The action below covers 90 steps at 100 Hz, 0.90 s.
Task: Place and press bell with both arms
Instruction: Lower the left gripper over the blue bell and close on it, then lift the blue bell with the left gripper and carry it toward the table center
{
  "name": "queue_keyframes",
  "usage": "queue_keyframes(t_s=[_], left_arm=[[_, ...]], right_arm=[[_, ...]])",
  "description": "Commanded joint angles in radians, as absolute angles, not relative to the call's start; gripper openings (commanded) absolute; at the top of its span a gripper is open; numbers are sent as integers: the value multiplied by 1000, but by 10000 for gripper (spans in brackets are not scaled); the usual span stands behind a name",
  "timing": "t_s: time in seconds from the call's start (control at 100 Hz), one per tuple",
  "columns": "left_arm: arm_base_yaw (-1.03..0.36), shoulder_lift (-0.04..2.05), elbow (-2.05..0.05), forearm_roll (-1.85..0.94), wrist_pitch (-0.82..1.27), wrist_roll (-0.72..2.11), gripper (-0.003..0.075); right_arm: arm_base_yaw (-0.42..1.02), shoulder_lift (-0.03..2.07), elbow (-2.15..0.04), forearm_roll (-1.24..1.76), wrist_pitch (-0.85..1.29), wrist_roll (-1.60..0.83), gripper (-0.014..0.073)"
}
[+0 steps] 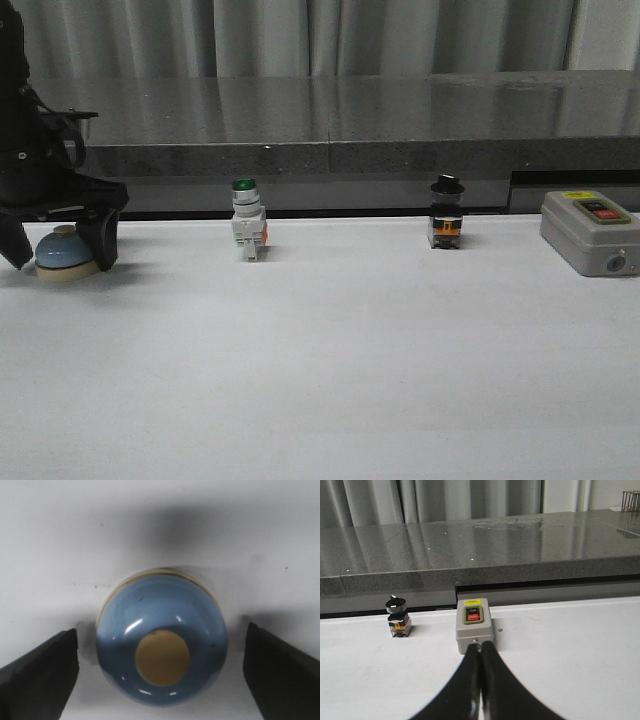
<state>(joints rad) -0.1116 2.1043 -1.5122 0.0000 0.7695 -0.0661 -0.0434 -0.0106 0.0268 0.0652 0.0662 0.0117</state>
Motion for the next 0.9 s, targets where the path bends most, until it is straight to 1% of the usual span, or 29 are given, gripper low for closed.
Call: queue_keyframes(t_s=[0.0,0.19,0.26,0.3,0.46,0.7,0.89], left_arm=[[-116,2048,-1545,-7,741,-64,585],[-116,2048,-1545,-7,740,-64,380],[-116,2048,-1545,-7,740,-64,342],[-116,2048,-1545,-7,742,-64,332],[-117,2018,-1553,-8,758,-64,332],[-141,1883,-1557,-15,754,-64,332],[-216,1792,-1557,-15,757,-64,332]], right_arm=[[-48,-23,11,59,-16,11,-60],[-48,-23,11,59,-16,11,-60],[-48,-23,11,59,-16,11,-60],[-48,-23,11,59,-16,11,-60],[-48,-23,11,59,-16,11,-60],[-48,-23,11,59,-16,11,-60],[-48,-23,11,59,-16,11,-60]])
